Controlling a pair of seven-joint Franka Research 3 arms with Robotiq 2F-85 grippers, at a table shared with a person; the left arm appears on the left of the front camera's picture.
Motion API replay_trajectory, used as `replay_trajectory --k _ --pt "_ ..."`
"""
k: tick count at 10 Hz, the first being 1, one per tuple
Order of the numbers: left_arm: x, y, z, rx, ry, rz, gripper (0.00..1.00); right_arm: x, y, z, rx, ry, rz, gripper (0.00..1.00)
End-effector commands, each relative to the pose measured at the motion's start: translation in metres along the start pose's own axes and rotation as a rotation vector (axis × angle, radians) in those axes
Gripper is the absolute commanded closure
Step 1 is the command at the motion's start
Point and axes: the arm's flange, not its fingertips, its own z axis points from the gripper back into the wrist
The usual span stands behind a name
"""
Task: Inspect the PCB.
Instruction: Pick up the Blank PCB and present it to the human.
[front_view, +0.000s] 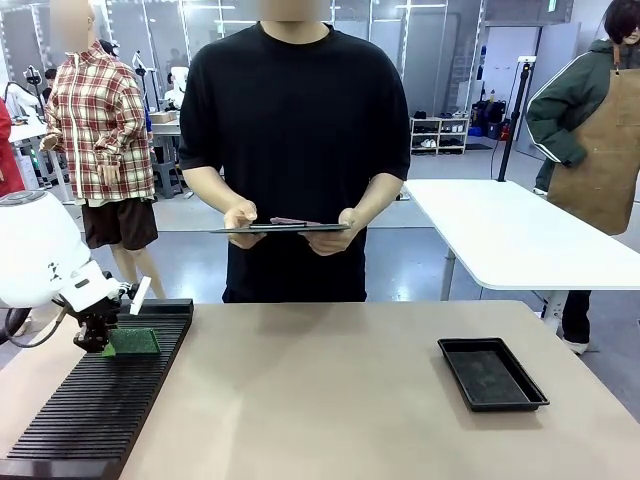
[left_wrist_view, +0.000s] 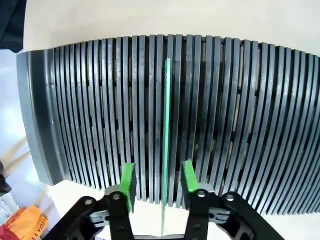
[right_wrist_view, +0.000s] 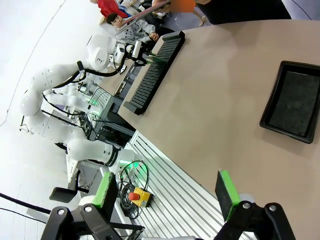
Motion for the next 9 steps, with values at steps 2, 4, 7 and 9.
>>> replay_trajectory --k 2,4,7,9 --pt "0.0 0.008 -0.001 -0.02 0.031 0.011 1.0 0.002 0.0 0.001 0.013 -0.009 0.017 0.0" --pt "0.002 0.009 0.0 -0.026 0.041 0.016 1.0 0.002 0.0 0.001 0.013 -0.009 0.017 0.0" --pt "0.003 0.008 0.016 -0.039 -0.001 0.021 1.0 0.002 0.0 0.001 0.013 -0.009 0.017 0.0" --pt "0.002 0.008 0.049 0.008 -0.078 0.088 1.0 0.002 0.0 0.001 0.013 -0.009 0.017 0.0"
